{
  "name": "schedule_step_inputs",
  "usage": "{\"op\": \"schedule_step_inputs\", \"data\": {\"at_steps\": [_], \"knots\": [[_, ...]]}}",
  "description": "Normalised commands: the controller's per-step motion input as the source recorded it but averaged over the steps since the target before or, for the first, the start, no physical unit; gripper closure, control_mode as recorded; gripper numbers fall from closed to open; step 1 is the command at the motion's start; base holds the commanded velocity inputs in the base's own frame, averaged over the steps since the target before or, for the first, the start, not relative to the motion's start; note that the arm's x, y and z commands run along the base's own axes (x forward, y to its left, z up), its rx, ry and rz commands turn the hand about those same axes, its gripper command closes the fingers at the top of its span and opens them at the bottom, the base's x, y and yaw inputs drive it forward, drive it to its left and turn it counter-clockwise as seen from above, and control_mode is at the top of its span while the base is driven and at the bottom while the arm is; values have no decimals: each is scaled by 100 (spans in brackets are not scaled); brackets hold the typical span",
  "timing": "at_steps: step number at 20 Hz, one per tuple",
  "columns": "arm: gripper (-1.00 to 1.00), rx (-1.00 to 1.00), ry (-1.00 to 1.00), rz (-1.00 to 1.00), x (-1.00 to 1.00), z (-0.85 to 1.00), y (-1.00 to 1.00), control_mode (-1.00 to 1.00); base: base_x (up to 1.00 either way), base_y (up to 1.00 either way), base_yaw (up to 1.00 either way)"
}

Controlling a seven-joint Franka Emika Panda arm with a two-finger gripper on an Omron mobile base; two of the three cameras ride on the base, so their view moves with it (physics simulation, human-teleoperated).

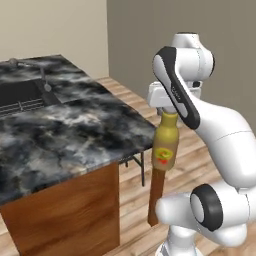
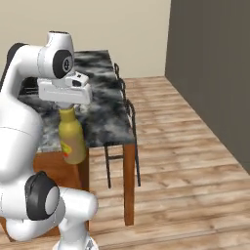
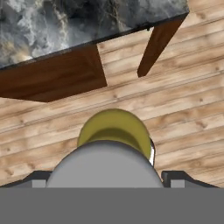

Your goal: Move the drinks to the dining counter.

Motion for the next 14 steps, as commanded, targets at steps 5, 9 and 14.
{"op": "schedule_step_inputs", "data": {"at_steps": [5, 9, 14], "knots": [[100, 0, 0, 0, 0, 0, 0, 100, 18, -98, 22], [100, 0, 0, 0, 0, 0, 0, 100, 22, -100, 27], [100, 0, 0, 0, 0, 0, 0, 100, 25, -87, 28]]}}
